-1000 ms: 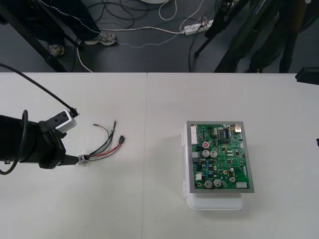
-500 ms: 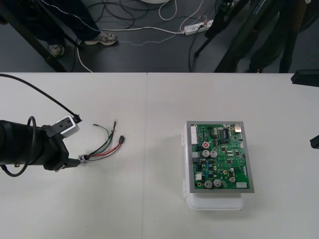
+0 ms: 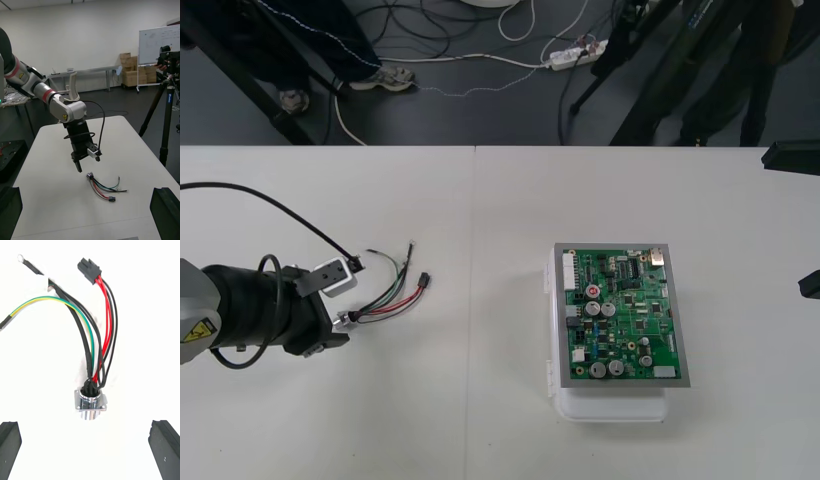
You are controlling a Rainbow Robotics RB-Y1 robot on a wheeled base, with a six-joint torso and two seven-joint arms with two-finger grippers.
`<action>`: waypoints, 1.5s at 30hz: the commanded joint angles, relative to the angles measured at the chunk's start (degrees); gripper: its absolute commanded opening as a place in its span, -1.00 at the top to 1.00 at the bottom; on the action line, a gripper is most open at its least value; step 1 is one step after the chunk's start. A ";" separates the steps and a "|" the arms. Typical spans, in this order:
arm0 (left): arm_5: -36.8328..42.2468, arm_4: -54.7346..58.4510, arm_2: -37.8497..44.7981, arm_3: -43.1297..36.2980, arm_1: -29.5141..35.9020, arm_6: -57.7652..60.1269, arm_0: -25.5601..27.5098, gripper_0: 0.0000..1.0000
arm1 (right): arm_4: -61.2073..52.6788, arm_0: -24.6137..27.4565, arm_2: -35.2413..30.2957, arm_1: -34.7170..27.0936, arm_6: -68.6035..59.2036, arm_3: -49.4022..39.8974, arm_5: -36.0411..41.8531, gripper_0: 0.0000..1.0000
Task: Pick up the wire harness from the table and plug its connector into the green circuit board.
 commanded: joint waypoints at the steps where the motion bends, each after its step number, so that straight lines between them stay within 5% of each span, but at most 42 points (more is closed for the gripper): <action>1: 7.59 -0.70 -4.13 4.23 -2.56 -3.08 -1.60 -1.00 | 0.26 -1.45 0.67 -2.17 1.36 -0.59 0.04 -1.00; 7: 12.34 -0.43 -6.32 10.56 -6.43 -3.61 -2.40 -1.00 | 0.26 -1.45 0.67 -2.17 1.36 -0.59 0.04 -1.00; 45: 12.95 -2.63 -6.24 12.67 -8.89 -3.35 -2.66 -1.00 | 0.26 -1.45 0.67 -2.17 1.36 -0.59 0.04 -1.00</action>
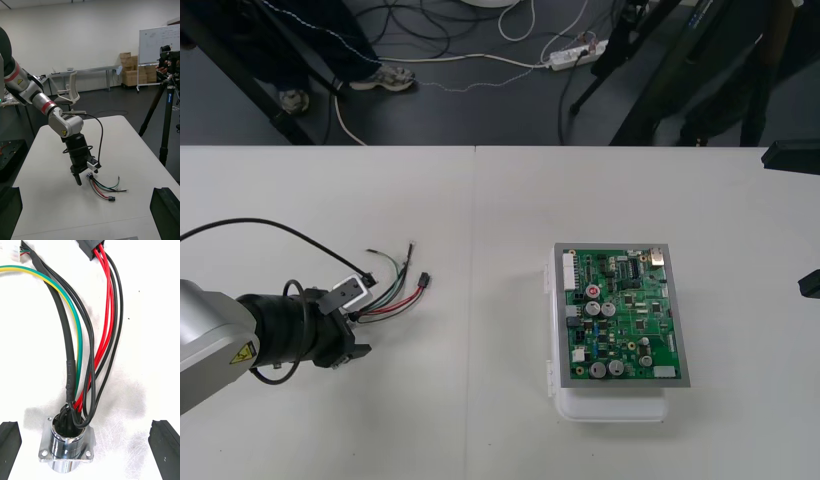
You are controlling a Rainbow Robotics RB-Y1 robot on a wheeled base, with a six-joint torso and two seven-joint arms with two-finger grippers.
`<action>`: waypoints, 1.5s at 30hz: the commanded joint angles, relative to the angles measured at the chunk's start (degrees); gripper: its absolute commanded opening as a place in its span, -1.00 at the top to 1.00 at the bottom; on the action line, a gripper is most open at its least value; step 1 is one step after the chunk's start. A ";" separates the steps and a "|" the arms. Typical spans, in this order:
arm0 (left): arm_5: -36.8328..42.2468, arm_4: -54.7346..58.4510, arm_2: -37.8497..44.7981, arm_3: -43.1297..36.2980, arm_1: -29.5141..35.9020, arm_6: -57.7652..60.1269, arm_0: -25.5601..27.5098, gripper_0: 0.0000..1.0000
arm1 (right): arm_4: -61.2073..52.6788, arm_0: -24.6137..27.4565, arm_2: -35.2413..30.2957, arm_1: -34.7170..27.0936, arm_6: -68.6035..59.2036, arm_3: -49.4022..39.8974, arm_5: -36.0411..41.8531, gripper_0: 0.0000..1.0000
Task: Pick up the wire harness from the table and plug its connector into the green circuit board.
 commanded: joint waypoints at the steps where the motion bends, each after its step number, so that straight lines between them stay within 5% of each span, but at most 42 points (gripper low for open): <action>1: 2.61 -0.93 -0.26 0.36 -1.31 -3.32 -1.92 -1.00 | 0.21 -1.35 0.64 -2.06 1.36 -0.61 0.04 -1.00; 5: 2.61 -1.10 -0.26 0.27 -1.31 -3.32 -2.01 -0.88 | 0.21 -1.35 0.64 -2.06 1.36 -0.61 0.04 -1.00; 13: 2.61 -1.37 -0.26 0.36 -1.31 -3.67 -2.01 0.18 | 0.21 -1.35 0.64 -2.06 1.36 -0.61 0.04 -1.00; 18: 2.61 -1.46 -0.34 0.45 -1.31 -3.85 -1.92 0.26 | 0.21 -1.35 0.64 -2.06 1.36 -0.61 0.04 -1.00; 22: 2.61 -1.54 -0.43 0.45 -1.31 -4.02 -2.01 1.00 | 0.21 -1.35 0.64 -2.06 1.36 -0.61 0.04 -1.00; 34: -0.20 -0.40 -0.43 -0.34 -1.31 -4.55 -4.56 1.00 | 0.21 -1.35 0.64 -2.06 1.36 -0.61 0.04 -1.00; 45: -16.11 1.18 9.68 -9.48 -1.31 -5.43 -5.26 1.00 | 0.21 -1.35 0.64 -2.06 1.36 -0.61 0.04 -1.00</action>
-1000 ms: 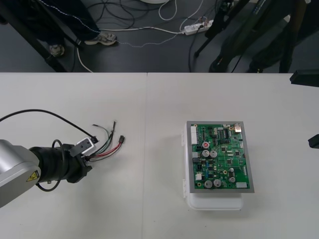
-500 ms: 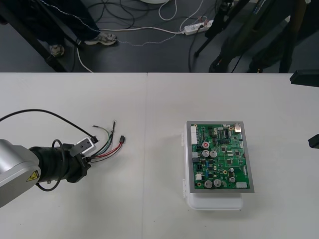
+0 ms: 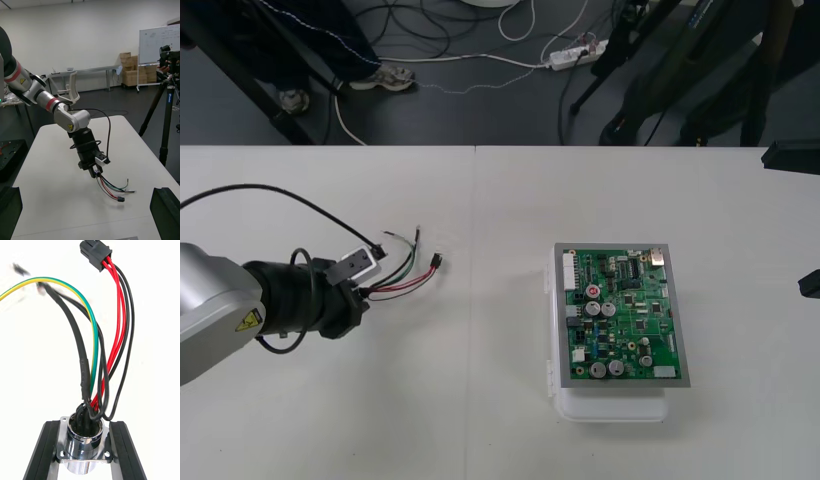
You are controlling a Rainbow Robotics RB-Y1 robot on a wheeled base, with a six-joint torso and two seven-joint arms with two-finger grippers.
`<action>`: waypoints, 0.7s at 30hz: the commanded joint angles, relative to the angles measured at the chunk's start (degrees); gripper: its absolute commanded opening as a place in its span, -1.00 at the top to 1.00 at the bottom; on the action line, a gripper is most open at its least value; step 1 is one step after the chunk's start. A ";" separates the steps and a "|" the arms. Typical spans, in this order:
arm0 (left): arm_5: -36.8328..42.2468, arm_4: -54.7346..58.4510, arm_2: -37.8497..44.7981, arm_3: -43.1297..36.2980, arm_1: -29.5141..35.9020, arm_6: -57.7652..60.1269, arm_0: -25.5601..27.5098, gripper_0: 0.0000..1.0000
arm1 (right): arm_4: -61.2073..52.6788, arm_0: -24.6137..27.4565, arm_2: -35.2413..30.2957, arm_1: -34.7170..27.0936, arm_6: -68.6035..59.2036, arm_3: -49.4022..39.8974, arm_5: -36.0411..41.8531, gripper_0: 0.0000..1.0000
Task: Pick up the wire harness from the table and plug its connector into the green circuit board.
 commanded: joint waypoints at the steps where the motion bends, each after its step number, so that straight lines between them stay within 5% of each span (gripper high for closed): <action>1: -10.23 1.60 6.40 -6.16 -0.62 -4.90 -1.35 1.00 | 0.20 -1.33 0.64 -2.06 1.36 -0.61 0.04 -1.00; 21: -42.92 14.96 32.77 -18.21 -14.42 -10.35 -1.17 1.00 | 0.20 -1.33 0.64 -2.06 1.36 -0.61 0.04 -1.00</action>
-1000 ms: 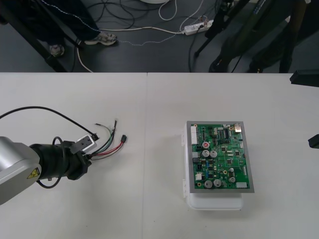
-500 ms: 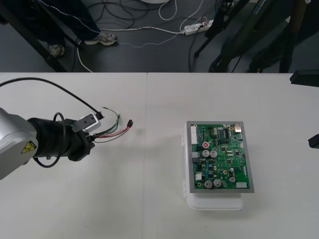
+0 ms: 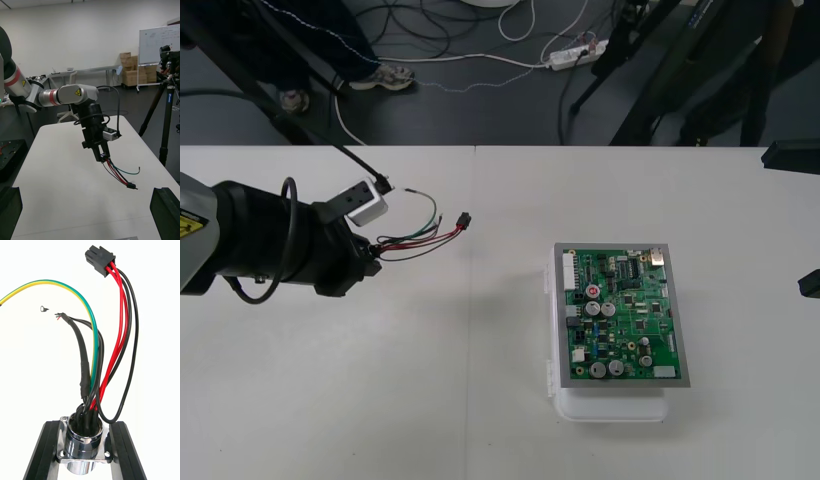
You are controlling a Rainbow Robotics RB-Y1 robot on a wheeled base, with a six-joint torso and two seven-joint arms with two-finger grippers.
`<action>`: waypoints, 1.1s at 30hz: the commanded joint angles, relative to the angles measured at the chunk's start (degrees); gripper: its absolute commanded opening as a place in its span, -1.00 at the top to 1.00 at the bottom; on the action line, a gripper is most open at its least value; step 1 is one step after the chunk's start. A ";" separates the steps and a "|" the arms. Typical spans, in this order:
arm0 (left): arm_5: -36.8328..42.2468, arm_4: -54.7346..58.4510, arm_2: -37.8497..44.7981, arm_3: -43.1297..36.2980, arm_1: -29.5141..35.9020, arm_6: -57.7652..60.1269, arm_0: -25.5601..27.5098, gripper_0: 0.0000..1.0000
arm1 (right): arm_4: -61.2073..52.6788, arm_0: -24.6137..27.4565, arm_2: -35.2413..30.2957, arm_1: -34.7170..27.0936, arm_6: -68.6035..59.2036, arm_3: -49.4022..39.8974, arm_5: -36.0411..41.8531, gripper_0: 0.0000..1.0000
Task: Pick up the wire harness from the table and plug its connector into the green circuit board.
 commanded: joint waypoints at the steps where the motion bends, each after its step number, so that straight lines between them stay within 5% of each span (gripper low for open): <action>1: -13.16 5.45 9.53 -3.45 -5.67 -7.84 -1.35 1.00 | 0.17 -1.29 0.64 -2.06 1.36 -0.61 0.04 -1.00; 12: -13.16 20.39 21.66 -4.85 -13.84 -9.07 -3.72 1.00 | 0.17 -1.29 0.64 -2.06 1.36 -0.61 0.04 -1.00; 25: -13.16 39.73 21.13 -4.85 -14.54 -7.13 -5.48 1.00 | 0.87 0.38 1.43 -0.04 1.36 0.45 0.04 -1.00; 33: -13.16 39.73 21.13 -4.85 -14.54 -7.13 -5.48 1.00 | 0.87 0.38 1.43 -0.04 1.36 0.45 0.04 -1.00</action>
